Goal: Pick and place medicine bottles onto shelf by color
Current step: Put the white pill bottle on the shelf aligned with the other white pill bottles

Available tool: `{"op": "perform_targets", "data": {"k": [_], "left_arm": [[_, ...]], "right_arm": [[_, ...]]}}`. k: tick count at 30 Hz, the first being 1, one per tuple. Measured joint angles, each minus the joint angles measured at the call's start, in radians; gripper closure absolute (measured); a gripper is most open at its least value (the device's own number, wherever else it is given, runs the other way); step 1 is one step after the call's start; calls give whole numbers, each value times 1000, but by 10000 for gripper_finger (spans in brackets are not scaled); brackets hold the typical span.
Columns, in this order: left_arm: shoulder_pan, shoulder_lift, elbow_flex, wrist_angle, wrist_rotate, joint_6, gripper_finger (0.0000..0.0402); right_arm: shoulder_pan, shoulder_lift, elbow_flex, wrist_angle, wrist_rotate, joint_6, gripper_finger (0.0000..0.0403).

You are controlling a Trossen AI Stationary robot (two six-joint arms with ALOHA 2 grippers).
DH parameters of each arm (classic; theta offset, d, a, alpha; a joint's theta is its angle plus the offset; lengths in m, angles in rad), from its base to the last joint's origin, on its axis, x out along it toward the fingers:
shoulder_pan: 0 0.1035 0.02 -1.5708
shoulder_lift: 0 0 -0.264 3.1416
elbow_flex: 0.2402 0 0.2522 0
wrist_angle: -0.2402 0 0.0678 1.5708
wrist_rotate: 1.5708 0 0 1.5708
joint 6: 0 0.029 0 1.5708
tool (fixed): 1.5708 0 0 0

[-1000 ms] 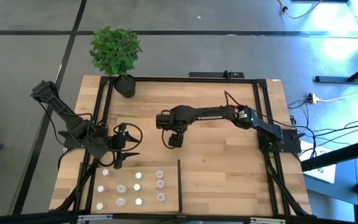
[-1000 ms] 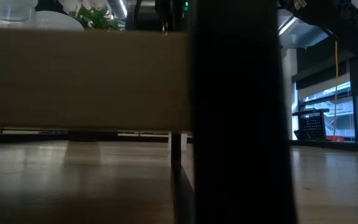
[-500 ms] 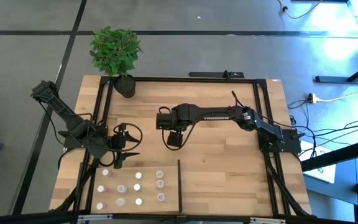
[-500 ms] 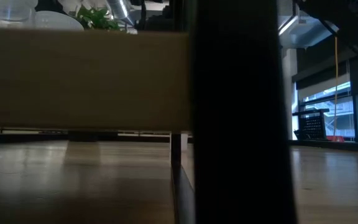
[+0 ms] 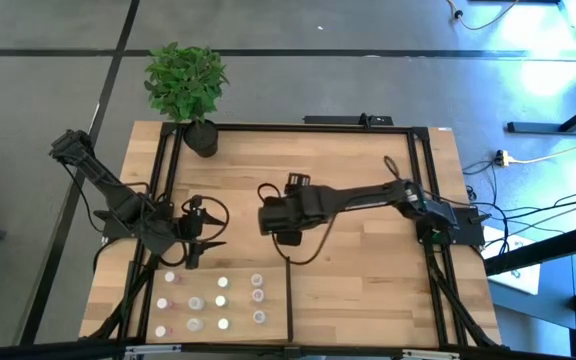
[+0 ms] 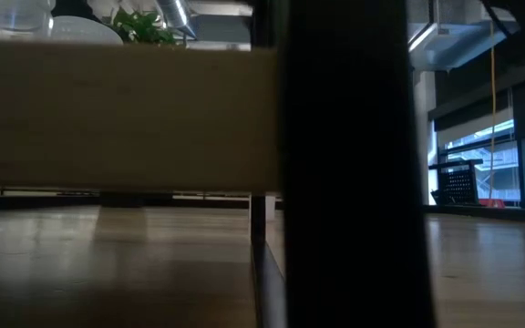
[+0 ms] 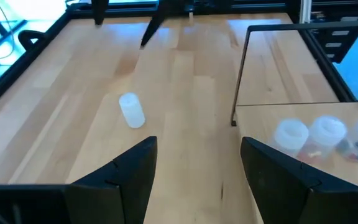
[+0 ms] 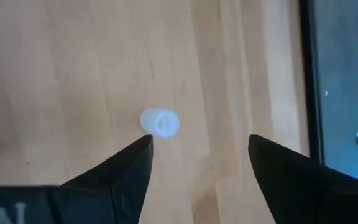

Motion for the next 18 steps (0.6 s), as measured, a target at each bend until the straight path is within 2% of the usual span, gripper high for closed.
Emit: {"op": "perform_targets", "data": {"k": [6,11,18], "left_arm": [[25,41,-1,10,-4,-1,176],[89,94,-40,110,18,0,176],[185,184,-71,263,66,71,176]], "right_arm": [[25,-92,0,-7,47,-4,138],[35,-157,0,-17,53,-46,138],[35,-222,0,-25,-9,-93,138]]}}
